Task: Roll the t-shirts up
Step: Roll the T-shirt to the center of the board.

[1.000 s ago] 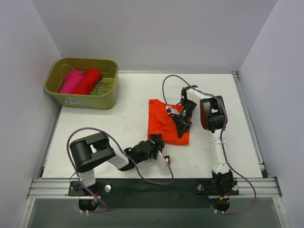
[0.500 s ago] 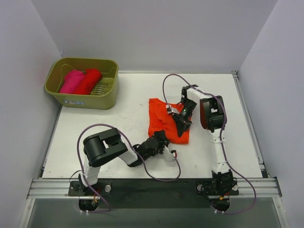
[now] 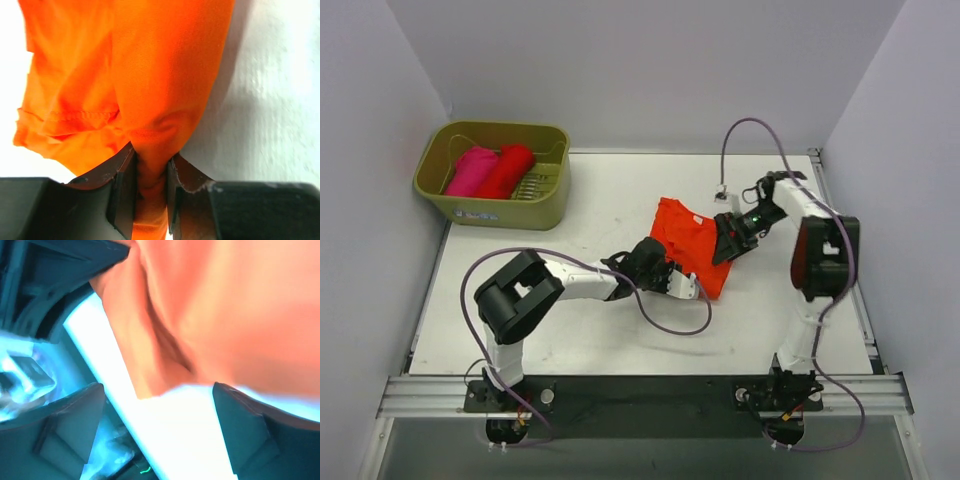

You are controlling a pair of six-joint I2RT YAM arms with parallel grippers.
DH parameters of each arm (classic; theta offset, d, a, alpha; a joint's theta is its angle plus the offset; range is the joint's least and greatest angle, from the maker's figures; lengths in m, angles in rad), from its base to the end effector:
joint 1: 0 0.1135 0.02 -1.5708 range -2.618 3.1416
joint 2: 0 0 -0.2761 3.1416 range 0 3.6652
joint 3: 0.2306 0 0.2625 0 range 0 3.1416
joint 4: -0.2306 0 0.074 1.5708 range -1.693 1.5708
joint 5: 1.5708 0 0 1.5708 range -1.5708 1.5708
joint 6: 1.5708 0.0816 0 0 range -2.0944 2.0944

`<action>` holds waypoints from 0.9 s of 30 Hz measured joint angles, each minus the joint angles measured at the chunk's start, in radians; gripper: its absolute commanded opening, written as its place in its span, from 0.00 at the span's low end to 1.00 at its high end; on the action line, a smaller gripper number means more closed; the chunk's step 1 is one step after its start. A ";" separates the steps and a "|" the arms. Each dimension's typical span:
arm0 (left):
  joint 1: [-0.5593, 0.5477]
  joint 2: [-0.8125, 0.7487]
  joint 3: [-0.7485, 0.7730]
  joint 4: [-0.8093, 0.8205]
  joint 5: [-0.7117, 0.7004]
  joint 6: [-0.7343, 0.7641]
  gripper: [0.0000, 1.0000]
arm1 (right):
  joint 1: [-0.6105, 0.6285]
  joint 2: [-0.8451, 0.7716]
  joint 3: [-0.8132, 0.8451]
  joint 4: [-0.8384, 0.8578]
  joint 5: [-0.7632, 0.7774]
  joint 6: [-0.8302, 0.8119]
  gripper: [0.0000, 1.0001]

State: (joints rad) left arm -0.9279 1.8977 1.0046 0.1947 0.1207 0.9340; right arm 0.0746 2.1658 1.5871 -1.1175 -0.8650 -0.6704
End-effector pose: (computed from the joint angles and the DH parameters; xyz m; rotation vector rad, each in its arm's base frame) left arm 0.2525 -0.3535 0.1138 1.8556 1.3016 -0.1337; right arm 0.3999 0.0922 0.1267 -0.9195 2.5707 1.2546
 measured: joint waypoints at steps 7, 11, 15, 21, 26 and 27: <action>0.011 -0.038 0.061 -0.217 0.074 -0.060 0.31 | -0.094 -0.691 -0.413 0.447 0.086 0.063 1.00; 0.011 -0.058 0.085 -0.341 0.156 -0.066 0.31 | -0.021 -1.002 -0.694 0.643 0.201 0.076 1.00; 0.018 -0.035 0.183 -0.537 0.282 -0.037 0.31 | 0.029 -1.213 -0.879 0.686 0.320 0.045 1.00; 0.052 0.069 0.362 -0.794 0.455 -0.002 0.30 | 0.077 -1.532 -0.993 0.679 0.349 -0.066 1.00; 0.074 0.123 0.438 -0.924 0.528 0.012 0.30 | 0.197 -1.684 -1.067 0.652 0.262 -0.150 1.00; 0.076 0.132 0.452 -0.945 0.540 0.013 0.30 | 0.220 -1.687 -1.081 0.645 0.248 -0.157 1.00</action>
State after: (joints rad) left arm -0.8520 2.0300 1.4570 -0.7498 0.6605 0.9474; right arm 0.2947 0.4789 0.5060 -0.4725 -0.6174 -0.8276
